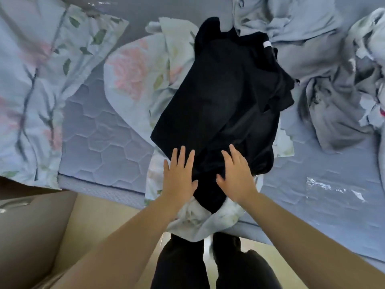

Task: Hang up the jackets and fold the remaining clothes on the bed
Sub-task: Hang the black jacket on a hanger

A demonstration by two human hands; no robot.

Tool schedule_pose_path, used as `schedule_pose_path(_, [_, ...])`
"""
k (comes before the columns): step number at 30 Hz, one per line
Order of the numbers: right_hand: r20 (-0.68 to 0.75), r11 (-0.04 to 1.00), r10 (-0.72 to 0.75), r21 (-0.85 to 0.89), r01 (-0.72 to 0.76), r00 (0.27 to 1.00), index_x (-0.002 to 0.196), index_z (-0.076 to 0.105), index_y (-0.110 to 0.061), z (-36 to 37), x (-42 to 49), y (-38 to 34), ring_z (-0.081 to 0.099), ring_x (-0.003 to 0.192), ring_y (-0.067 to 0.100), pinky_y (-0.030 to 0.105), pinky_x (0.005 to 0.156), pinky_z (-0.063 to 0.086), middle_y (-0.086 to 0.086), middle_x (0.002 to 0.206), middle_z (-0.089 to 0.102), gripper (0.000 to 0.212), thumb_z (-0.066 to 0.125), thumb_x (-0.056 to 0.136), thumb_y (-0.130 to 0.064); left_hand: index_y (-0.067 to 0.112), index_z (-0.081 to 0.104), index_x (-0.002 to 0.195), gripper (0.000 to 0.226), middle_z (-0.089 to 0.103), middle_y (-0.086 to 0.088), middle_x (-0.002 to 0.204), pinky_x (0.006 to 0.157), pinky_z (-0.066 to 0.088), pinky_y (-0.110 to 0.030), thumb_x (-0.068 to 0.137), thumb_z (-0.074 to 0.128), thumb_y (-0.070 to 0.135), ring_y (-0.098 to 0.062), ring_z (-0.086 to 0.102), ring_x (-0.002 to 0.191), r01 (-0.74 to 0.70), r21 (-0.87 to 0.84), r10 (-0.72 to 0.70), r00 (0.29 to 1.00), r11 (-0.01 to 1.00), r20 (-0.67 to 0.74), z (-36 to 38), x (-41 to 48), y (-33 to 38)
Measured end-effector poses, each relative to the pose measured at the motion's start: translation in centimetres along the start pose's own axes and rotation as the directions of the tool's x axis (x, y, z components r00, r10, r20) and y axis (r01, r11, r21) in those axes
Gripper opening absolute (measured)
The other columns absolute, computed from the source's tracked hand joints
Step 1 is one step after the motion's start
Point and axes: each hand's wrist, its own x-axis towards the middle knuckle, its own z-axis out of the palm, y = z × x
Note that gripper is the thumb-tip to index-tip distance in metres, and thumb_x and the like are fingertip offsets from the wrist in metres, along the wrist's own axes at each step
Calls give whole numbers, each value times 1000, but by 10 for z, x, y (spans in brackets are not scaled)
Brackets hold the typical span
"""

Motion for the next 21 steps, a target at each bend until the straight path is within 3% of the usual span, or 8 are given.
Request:
schedule_pose_path(4, [-15,995,86,46,-86,996,147,32,-9,20,7,-1,21,144,29,44,118,22,13,158,17,72,66,86,-26,14,-7,152,105,-8,-9,160,117,5,-52,84,56,61,-31,-9,147,-97,141,96,995,985,17,10,40,-5])
schedule_pose_path(6, [-19,992,110,60,-109,994,147,31,-10,26,10,1,20,144,29,44,118,21,12,158,17,71,66,87,-25,11,10,151,101,12,-10,158,116,12,-50,80,61,61,-30,7,146,-111,200,106,994,974,37,17,54,-5])
schedule_pose_path(9, [-56,992,114,62,-111,992,146,33,-9,25,14,9,23,143,31,46,117,24,13,157,20,72,68,84,-24,17,53,121,51,53,-3,119,98,36,-39,81,68,44,-25,46,115,-157,178,167,985,971,-40,24,69,-6])
schedule_pose_path(12, [-89,997,78,26,-75,993,145,35,-8,20,18,21,25,141,34,49,116,25,16,155,23,81,76,77,-23,15,70,84,24,65,0,92,84,46,-37,66,82,26,-25,57,96,-230,63,235,969,971,-79,24,67,-10])
schedule_pose_path(15, [-52,993,-28,-112,22,998,146,29,-12,17,26,28,25,141,37,53,112,22,19,154,23,107,88,60,-34,4,70,101,28,65,-10,118,108,36,-47,74,72,4,-30,53,120,-331,-219,320,944,918,-87,27,56,-11])
schedule_pose_path(17, [16,980,-96,-172,98,995,147,24,-18,15,33,29,24,142,38,55,110,20,20,155,21,120,90,50,-42,2,60,120,33,63,-14,118,110,34,-44,87,61,5,-30,52,121,-307,-352,332,943,884,13,13,40,-4])
schedule_pose_path(19, [109,969,-160,-171,177,981,145,34,-23,13,41,28,16,144,38,58,111,16,18,157,16,106,86,56,-45,3,50,131,37,62,-15,119,100,41,-37,95,54,14,-30,54,116,-251,-426,316,945,869,87,-1,29,4])
schedule_pose_path(21, [151,958,-230,-137,251,961,124,58,-22,11,46,28,10,146,35,59,114,10,12,159,15,59,79,71,-36,4,51,128,35,62,-11,115,89,42,-28,96,54,17,-25,58,108,-203,-539,286,955,817,74,-15,24,9])
